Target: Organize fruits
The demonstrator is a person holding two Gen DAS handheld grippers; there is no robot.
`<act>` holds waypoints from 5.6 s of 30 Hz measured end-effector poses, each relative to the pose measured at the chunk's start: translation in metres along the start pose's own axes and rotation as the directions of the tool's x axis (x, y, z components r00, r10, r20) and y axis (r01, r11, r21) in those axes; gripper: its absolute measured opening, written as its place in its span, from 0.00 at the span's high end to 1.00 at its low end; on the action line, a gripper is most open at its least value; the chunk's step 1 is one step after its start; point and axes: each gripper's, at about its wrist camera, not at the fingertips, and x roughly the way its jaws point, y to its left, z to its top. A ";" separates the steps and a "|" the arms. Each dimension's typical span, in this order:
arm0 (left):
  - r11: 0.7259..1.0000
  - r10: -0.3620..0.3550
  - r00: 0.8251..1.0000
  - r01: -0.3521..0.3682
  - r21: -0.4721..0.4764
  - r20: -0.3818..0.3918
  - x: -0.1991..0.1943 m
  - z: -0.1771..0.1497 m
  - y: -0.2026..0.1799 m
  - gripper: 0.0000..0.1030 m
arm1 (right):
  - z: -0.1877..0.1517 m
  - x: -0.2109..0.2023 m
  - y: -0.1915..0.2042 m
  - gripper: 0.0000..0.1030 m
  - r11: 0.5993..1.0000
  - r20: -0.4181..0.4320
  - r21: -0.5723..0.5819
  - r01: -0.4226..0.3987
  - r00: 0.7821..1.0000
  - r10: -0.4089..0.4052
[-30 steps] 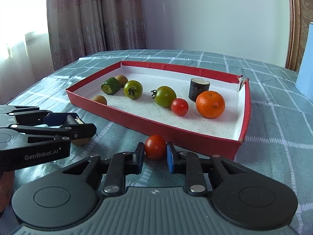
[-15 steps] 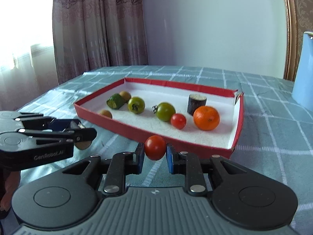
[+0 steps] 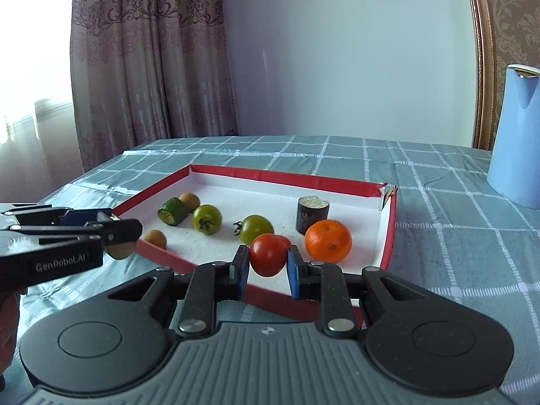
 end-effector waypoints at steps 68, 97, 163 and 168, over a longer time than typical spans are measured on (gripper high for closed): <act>0.994 0.105 0.992 -0.104 0.023 -0.071 0.069 0.008 -0.025 0.21 | 0.004 0.054 0.005 0.56 0.999 -0.132 0.012 0.051 0.990 -0.049; 0.992 0.124 0.992 -0.124 -0.004 -0.014 0.048 0.005 -0.022 0.00 | -0.001 0.036 -0.001 0.29 0.994 -0.081 0.048 0.099 0.992 -0.095; 0.987 0.159 0.987 -0.158 -0.028 0.015 0.011 -0.015 -0.013 0.00 | -0.022 -0.010 -0.001 0.17 0.993 0.009 0.089 0.083 0.996 -0.084; 0.987 0.161 0.987 -0.161 -0.022 0.026 0.008 -0.017 -0.014 0.00 | -0.023 -0.009 0.002 0.16 0.993 0.004 0.067 0.095 0.995 -0.096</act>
